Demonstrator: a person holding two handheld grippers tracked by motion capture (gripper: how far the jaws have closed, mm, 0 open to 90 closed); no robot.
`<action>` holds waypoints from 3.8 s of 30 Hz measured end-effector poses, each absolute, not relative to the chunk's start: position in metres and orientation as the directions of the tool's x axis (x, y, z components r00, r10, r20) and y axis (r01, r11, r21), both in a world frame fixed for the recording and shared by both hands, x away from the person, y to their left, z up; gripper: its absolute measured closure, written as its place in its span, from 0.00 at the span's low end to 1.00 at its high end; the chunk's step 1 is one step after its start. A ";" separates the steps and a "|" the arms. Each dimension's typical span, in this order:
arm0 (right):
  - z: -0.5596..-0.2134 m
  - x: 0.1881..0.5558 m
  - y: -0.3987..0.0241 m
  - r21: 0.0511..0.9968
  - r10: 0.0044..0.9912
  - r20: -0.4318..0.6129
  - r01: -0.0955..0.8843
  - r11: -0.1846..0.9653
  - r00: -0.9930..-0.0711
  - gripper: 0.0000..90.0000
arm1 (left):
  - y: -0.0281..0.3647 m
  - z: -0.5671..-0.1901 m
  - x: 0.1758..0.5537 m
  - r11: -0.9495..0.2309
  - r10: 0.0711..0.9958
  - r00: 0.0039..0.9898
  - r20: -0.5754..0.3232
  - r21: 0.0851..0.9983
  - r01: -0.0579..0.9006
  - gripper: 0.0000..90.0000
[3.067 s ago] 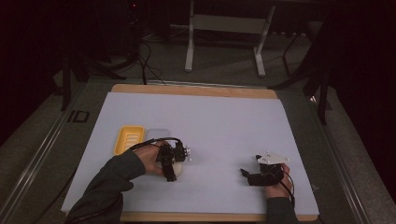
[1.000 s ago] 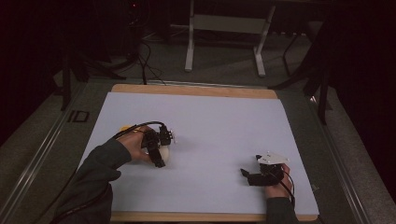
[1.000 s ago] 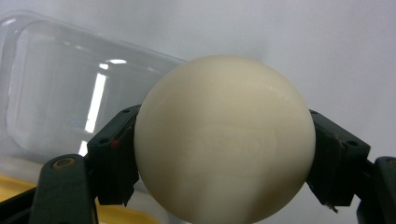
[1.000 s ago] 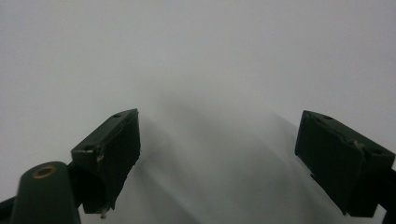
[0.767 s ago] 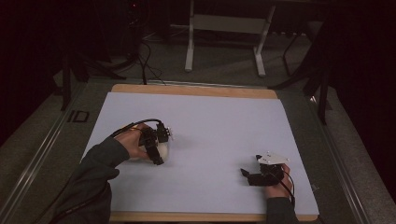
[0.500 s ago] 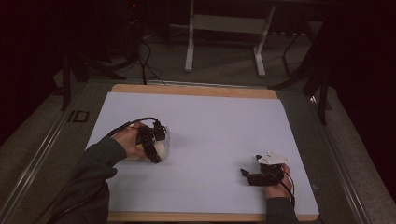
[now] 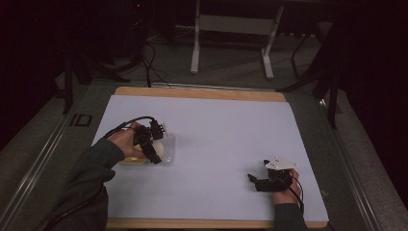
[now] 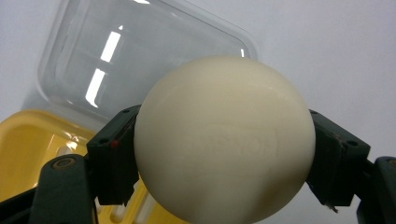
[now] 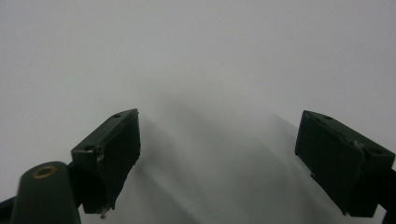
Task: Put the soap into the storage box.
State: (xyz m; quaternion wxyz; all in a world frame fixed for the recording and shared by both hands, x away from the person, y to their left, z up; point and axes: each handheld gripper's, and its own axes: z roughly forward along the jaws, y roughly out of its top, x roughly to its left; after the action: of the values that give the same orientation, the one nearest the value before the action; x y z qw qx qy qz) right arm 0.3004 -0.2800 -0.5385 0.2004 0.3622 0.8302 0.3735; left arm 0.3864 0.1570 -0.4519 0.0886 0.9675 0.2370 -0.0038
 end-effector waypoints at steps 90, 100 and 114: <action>-0.539 0.299 -0.279 0.765 0.750 -0.074 0.445 0.465 -0.657 0.16 | 0.231 -0.473 0.419 -0.702 0.697 0.715 -0.047 0.157 0.695 0.09; -0.539 0.300 -0.279 0.764 0.749 -0.077 0.444 0.468 -0.658 0.16 | 0.236 -0.456 0.414 -0.704 0.687 0.726 -0.022 0.227 0.673 0.06; -0.539 0.300 -0.279 0.764 0.749 -0.078 0.443 0.469 -0.658 0.16 | 0.234 -0.443 0.405 -0.724 0.659 0.752 0.013 0.282 0.629 0.19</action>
State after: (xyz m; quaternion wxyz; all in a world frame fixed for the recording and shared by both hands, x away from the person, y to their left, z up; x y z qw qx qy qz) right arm 0.2997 -0.2787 -0.5388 0.2063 0.3582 0.8319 0.3703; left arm 0.4053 0.2342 -0.4427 0.1312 0.9268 0.3474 0.0561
